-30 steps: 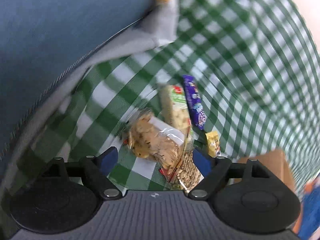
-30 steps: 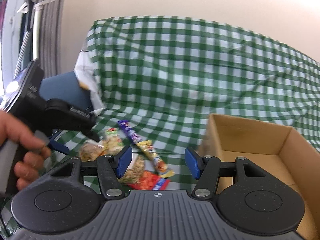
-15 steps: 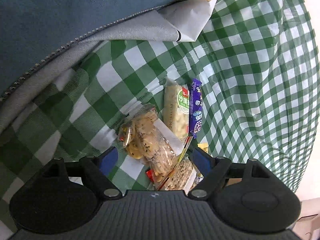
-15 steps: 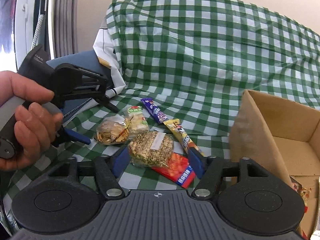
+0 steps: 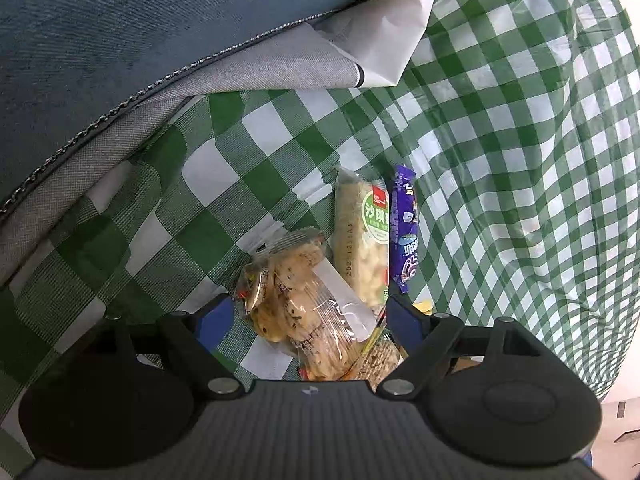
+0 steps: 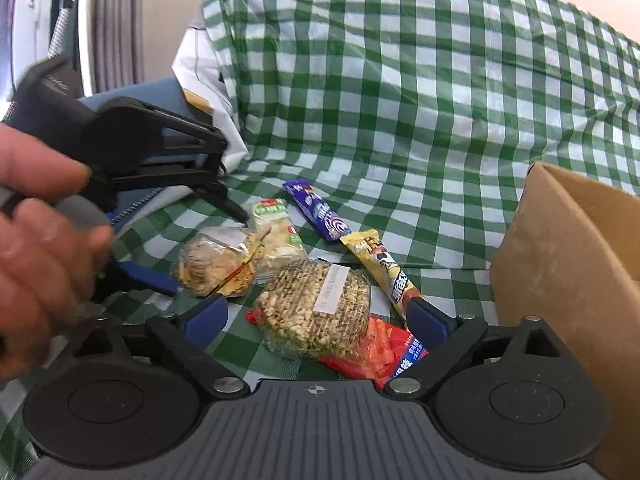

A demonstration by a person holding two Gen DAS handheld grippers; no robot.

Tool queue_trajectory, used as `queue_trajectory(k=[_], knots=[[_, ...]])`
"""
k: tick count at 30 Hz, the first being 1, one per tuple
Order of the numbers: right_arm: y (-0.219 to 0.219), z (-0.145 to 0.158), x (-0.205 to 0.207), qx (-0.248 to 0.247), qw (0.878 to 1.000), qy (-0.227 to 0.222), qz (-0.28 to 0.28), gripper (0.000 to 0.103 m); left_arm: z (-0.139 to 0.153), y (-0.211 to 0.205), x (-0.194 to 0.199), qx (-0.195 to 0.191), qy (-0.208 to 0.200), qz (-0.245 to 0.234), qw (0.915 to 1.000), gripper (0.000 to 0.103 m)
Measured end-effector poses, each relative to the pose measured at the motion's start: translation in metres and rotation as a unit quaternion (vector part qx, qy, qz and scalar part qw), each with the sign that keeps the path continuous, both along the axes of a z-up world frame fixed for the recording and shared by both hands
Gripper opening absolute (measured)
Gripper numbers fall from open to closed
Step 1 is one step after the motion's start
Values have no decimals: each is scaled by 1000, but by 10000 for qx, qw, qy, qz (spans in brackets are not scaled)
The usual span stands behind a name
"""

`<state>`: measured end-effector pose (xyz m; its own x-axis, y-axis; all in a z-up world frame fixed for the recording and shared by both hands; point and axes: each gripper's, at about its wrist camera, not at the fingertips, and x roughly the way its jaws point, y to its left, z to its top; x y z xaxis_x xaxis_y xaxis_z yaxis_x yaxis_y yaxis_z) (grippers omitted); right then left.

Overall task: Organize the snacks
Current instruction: 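Grasp the cookie bag with the left tool while the right tool grasps the peanut cake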

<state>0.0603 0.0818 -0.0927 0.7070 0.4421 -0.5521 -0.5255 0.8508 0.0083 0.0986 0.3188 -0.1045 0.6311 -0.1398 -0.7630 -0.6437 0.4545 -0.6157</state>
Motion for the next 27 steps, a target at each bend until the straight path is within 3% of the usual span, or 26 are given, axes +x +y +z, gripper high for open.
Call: queue_trajectory(k=[7, 27], knots=[[9, -11, 18, 82, 9997, 213, -84, 97, 1, -4, 6, 196, 97, -106, 9997, 86], [29, -25, 27, -169, 9994, 276, 70, 96, 1, -8, 11, 456, 179, -242, 9985, 84]])
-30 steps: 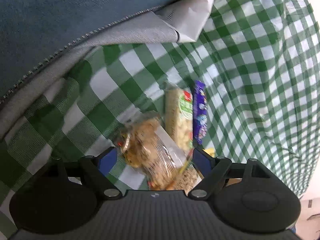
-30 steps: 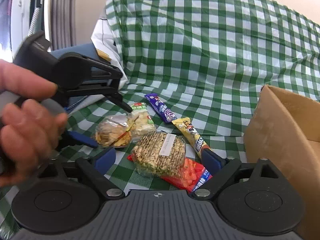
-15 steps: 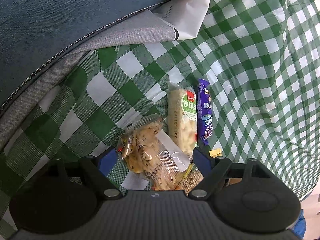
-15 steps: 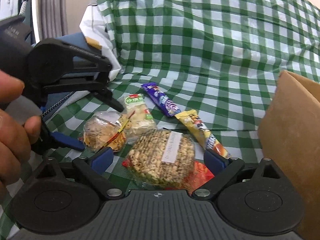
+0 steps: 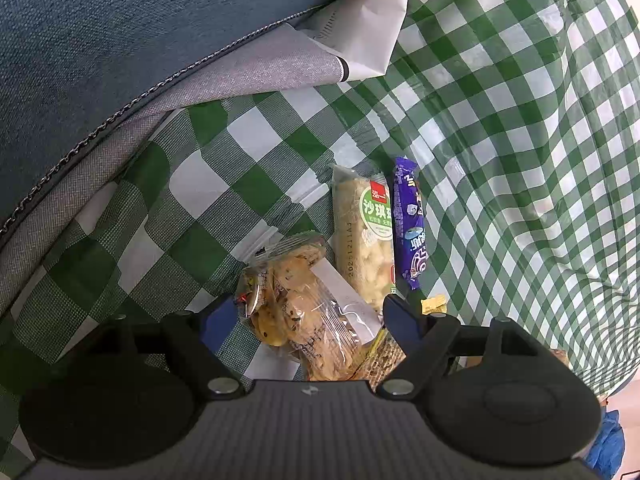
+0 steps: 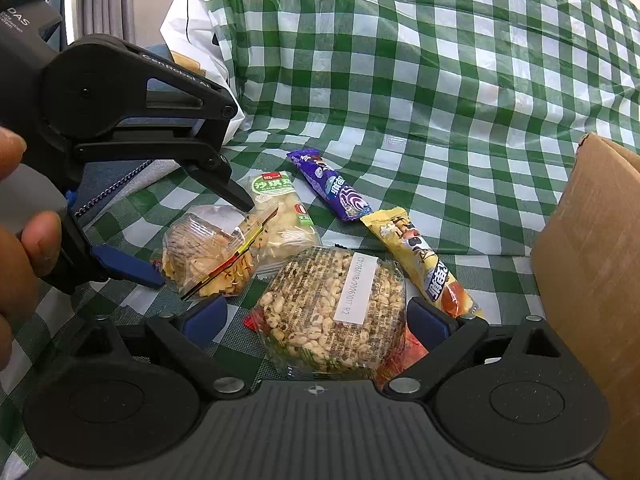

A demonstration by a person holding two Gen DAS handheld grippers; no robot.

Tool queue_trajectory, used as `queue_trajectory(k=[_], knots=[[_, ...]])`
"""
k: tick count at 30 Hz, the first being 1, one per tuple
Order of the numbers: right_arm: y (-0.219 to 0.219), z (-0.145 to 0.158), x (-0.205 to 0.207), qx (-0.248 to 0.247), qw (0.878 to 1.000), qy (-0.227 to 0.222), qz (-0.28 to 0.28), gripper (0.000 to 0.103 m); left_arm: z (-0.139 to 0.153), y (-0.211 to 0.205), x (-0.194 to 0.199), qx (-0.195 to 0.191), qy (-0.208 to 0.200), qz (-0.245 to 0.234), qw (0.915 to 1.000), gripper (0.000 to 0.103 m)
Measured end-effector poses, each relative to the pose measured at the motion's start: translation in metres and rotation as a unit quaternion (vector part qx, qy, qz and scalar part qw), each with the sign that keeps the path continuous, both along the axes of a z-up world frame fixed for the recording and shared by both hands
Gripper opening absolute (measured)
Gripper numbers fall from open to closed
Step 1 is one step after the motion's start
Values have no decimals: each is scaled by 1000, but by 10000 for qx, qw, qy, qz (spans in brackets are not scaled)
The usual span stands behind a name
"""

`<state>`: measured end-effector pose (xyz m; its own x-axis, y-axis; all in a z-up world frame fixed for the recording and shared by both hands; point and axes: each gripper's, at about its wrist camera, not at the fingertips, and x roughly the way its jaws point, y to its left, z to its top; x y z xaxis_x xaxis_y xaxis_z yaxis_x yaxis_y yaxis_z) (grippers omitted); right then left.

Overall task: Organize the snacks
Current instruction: 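Grasp the cookie bag with the left tool while the right tool grasps the peanut cake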

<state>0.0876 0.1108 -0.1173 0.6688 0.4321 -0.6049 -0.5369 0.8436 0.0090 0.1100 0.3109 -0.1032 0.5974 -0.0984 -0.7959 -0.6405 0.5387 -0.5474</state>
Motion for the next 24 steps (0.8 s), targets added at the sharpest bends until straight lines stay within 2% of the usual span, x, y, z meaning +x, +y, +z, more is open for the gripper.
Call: queue_trajectory(k=[18, 24], knots=[[1, -1, 3, -57, 9999, 47, -78, 92, 0, -1, 1, 49, 6, -28, 10000, 83], [-2, -4, 8, -36, 9995, 255, -187, 86, 0, -2, 3, 92, 6, -51, 9999, 81]])
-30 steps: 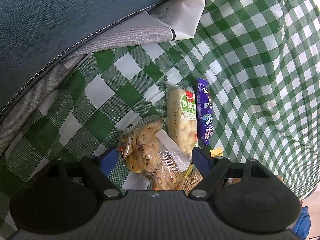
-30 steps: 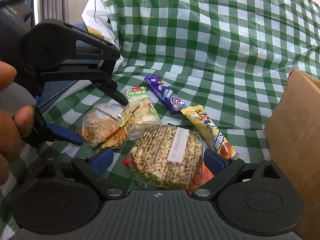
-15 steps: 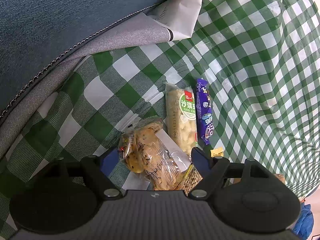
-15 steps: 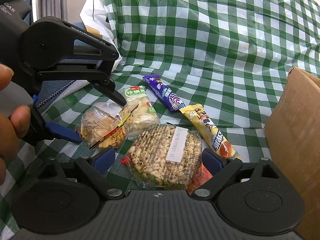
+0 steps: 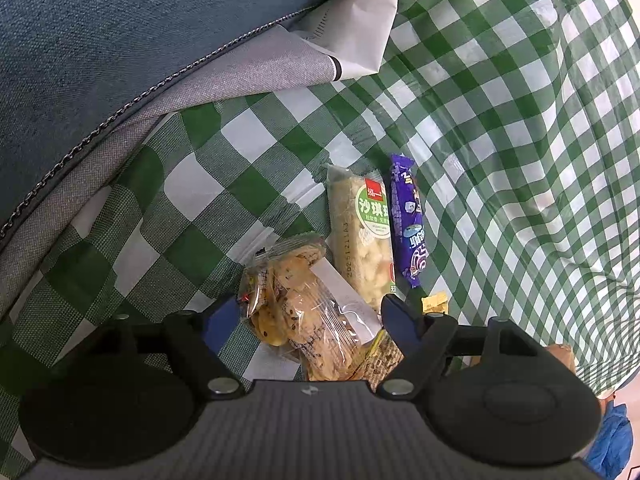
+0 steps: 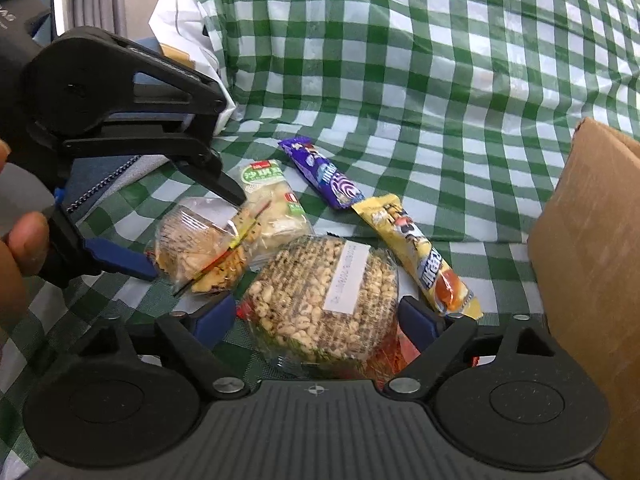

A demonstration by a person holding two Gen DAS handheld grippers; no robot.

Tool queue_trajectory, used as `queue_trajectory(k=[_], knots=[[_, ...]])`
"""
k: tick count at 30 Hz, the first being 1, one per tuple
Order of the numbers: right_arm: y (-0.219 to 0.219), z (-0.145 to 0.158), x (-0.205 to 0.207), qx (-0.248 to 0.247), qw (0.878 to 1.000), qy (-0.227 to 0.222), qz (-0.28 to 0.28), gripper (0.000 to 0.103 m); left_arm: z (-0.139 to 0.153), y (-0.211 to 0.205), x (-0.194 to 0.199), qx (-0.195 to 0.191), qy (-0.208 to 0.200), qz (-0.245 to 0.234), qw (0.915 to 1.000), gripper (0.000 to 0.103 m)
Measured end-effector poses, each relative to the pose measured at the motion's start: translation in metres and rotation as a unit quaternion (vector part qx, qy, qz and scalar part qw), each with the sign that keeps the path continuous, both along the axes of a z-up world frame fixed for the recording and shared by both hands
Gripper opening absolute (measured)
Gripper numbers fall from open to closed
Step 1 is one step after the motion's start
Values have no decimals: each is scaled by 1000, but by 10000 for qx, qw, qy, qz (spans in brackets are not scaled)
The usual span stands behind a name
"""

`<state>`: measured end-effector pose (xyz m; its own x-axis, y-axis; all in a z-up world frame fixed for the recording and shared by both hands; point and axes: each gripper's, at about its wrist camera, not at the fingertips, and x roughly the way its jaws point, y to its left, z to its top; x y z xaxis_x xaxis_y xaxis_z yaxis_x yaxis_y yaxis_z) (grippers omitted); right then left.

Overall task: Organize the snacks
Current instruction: 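Grasp the cookie bag with the left tool while the right tool grasps the peanut cake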

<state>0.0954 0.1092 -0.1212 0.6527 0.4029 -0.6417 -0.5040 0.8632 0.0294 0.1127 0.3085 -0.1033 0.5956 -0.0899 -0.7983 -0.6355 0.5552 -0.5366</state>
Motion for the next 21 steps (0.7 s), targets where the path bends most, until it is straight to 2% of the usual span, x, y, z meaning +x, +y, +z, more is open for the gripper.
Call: queue_trajectory(k=[4, 7, 14, 21], knots=[[-1, 0, 0, 25, 10000, 8, -38, 85, 2, -2, 1, 83, 0, -51, 10000, 80], [-1, 0, -1, 24, 10000, -34, 10, 82, 4, -2, 2, 110, -38, -93, 9999, 73], [-6, 7, -7, 103, 9998, -193, 41, 80, 12, -6, -4, 225, -172, -191, 9994, 70], [-17, 21, -31, -42, 9992, -344, 192, 80, 22, -7, -25, 264, -262, -276, 9989, 69]])
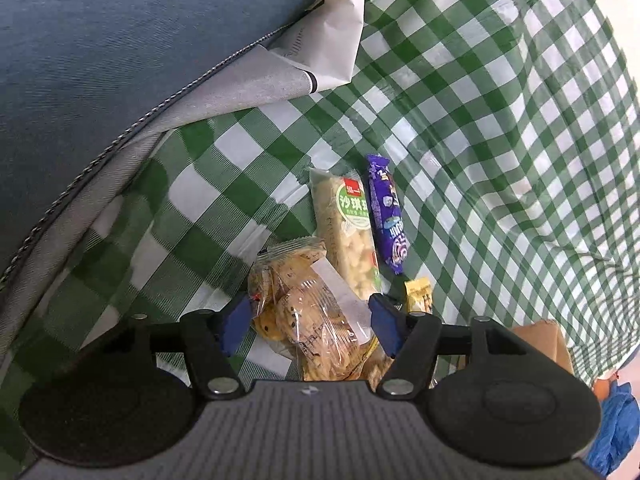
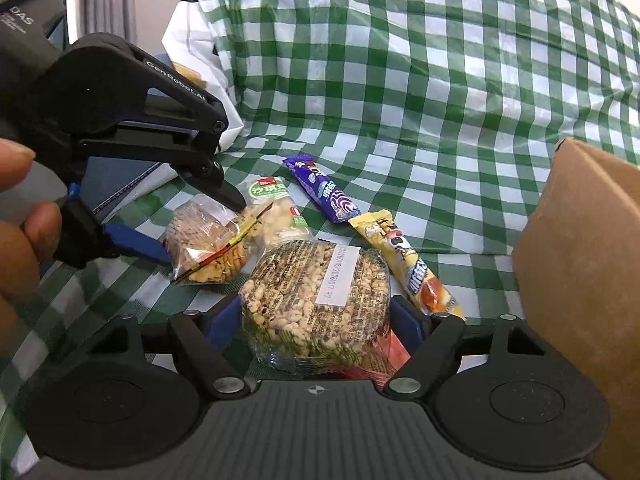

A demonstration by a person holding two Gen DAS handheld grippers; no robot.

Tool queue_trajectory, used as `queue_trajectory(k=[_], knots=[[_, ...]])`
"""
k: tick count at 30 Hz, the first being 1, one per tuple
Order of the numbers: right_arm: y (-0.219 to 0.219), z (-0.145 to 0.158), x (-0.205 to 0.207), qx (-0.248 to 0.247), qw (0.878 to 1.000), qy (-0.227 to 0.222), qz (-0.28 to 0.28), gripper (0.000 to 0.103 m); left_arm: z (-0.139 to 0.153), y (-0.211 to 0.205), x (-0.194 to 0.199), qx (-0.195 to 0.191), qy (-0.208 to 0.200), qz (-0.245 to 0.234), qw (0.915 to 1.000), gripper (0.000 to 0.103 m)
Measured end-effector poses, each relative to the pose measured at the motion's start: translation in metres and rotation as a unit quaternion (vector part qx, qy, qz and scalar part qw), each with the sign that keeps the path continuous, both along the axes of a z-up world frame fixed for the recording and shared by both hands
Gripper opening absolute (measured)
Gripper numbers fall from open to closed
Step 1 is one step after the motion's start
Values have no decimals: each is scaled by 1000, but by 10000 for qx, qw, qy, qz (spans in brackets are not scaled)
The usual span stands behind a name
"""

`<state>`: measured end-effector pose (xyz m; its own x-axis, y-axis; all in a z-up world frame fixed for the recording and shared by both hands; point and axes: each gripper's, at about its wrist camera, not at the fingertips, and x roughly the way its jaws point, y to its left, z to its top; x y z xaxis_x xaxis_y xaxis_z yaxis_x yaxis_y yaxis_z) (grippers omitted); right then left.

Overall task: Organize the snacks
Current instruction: 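Grasp the cookie bag with the left tool while the right tool grasps the peanut cake, then carry the cookie bag with the left tool while the right tool carries the peanut cake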

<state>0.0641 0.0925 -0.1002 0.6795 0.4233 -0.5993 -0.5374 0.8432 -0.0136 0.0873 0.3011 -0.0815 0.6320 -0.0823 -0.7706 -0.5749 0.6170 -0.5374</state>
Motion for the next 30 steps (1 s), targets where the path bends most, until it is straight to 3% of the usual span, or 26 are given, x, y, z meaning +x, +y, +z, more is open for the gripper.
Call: queue_trajectory(k=[8, 11, 16, 21, 23, 30], knots=[[-22, 24, -61, -101, 9998, -59, 171, 80, 25, -28, -41, 942, 77, -720, 9929, 68], [-29, 31, -88, -204, 9992, -48, 340, 80, 24, -35, -60, 897, 148, -1100, 9898, 69], [-40, 29, -120, -428, 9974, 253, 514, 80, 3, -43, -72, 466, 582, -1764, 9815, 69], [-47, 12, -123, -484, 9929, 961, 509, 80, -8, -49, -71, 541, 860, -1963, 9753, 76], [-46, 6, -121, -541, 9917, 1045, 518, 81, -11, -52, -69, 565, 953, -1976, 9740, 82], [-46, 3, -117, -438, 9918, 1108, 456, 89, -14, -71, -51, 984, 1136, -2316, 9611, 85]])
